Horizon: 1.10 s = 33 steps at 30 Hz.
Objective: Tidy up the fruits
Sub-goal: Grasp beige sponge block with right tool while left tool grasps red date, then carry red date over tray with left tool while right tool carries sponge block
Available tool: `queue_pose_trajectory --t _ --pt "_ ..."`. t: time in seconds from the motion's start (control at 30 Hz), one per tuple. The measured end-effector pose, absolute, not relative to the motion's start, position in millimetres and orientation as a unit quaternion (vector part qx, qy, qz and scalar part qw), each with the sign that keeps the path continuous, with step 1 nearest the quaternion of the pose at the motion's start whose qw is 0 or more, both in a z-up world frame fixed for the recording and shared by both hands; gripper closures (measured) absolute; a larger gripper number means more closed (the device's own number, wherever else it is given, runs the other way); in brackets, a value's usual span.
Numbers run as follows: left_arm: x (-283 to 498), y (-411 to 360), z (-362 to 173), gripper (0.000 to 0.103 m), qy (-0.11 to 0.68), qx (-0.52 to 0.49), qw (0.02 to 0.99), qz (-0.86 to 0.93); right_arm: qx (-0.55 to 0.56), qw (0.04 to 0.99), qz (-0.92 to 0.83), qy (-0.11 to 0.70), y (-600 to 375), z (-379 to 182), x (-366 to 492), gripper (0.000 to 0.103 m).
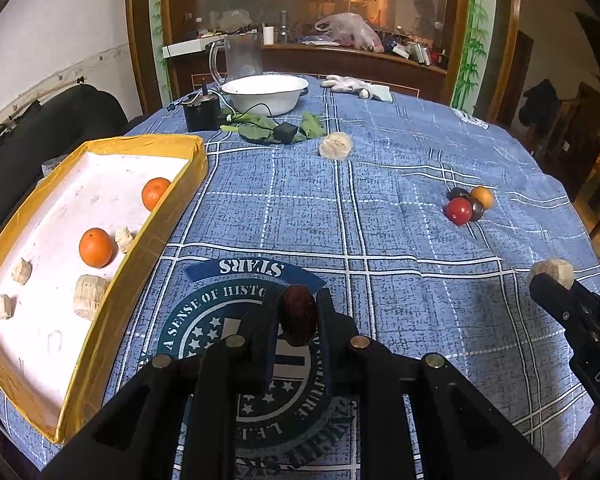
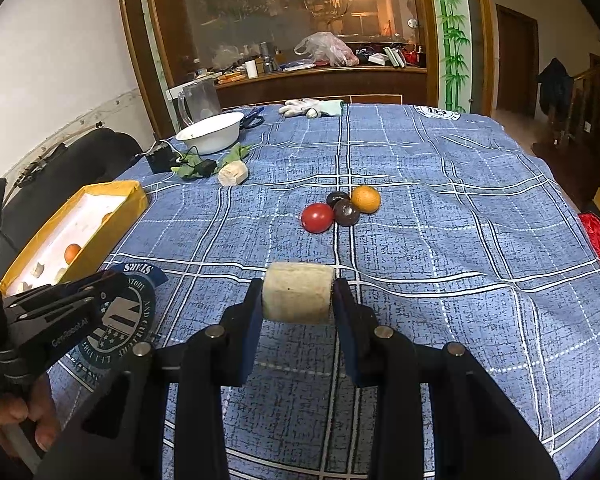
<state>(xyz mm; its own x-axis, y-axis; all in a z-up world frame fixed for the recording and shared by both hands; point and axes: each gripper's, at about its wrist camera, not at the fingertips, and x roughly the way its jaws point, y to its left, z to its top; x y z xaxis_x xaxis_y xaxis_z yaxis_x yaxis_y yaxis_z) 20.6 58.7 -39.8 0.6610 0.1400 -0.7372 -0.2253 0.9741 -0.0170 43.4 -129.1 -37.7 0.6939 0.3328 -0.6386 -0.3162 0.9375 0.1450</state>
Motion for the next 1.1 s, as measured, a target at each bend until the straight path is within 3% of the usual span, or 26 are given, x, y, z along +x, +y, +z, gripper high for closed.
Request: queue_pose_trajectory --t 1.1 --pt "10 70 -25 0.086 0.382 -0.063 0.916 0.1 -0.004 0.92 0.191 0.342 -117 -31 37 0.067"
